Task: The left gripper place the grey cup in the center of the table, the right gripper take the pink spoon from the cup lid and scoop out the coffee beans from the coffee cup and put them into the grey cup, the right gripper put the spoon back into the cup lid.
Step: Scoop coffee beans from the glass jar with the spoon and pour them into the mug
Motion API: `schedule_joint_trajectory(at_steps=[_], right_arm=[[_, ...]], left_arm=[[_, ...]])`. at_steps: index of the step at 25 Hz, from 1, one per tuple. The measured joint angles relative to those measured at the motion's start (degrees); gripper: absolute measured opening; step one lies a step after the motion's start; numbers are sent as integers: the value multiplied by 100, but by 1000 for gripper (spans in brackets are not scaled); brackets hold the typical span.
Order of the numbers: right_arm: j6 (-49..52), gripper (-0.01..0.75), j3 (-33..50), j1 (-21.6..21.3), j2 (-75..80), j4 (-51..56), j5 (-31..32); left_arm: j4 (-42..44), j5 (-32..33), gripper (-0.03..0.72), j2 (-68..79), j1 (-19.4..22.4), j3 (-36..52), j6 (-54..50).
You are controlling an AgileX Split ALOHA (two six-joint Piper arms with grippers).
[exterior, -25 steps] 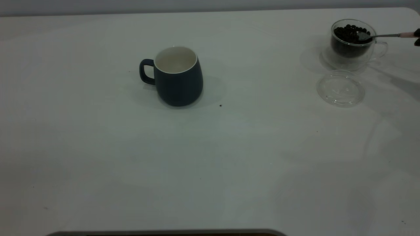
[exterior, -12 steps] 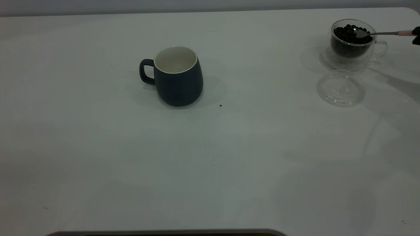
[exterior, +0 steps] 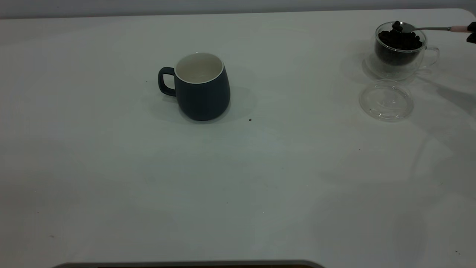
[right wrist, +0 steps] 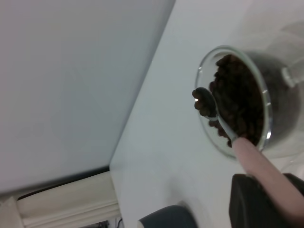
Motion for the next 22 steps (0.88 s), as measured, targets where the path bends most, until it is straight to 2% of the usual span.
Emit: schedule_joint_trajectory(at_steps=[9, 14, 22], right_arm=[[-2, 114, 0, 147, 0, 78, 243], [-2, 114, 0, 583, 0, 105, 250], [-2, 114, 0, 1543, -11, 337, 255]], left_arm=[[0, 0, 588, 0, 0, 0, 0], [0, 0, 588, 0, 0, 0, 0], [0, 0, 588, 0, 0, 0, 0]])
